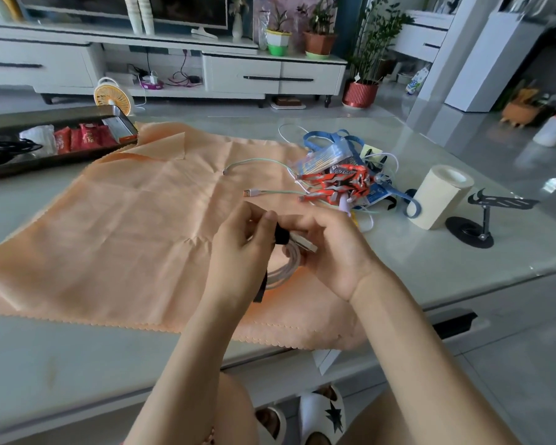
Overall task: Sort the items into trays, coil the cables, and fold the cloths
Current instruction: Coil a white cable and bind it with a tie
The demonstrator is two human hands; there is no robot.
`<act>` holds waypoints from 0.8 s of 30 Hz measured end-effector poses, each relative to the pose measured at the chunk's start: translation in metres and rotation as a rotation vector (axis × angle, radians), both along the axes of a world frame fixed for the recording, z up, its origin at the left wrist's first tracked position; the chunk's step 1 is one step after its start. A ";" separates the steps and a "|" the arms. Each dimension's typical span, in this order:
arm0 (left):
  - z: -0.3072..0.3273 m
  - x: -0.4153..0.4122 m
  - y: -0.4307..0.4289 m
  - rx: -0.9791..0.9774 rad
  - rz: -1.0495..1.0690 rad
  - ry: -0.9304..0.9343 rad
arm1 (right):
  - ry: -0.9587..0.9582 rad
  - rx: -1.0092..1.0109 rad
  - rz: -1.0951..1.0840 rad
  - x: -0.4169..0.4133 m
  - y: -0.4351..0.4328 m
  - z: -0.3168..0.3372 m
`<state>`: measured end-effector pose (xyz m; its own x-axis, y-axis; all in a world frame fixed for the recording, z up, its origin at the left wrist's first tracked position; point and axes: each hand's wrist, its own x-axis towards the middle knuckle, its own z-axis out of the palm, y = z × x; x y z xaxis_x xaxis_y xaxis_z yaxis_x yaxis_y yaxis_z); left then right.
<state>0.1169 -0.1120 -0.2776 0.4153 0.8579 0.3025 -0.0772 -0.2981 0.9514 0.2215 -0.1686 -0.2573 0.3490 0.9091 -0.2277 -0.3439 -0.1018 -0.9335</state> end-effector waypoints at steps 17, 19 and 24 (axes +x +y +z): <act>0.002 0.008 -0.008 -0.081 0.081 0.045 | -0.007 0.252 -0.286 -0.010 0.015 0.007; 0.002 0.008 -0.005 -0.157 0.086 0.080 | -0.254 0.234 -0.272 -0.008 0.012 0.007; -0.004 0.008 -0.001 -0.235 0.134 0.183 | -0.682 0.256 -0.319 -0.013 0.009 0.005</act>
<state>0.1252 -0.1128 -0.2812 0.3232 0.9461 0.0203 0.1264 -0.0645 0.9899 0.2087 -0.1595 -0.2524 0.5883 0.7370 0.3327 0.3357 0.1517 -0.9297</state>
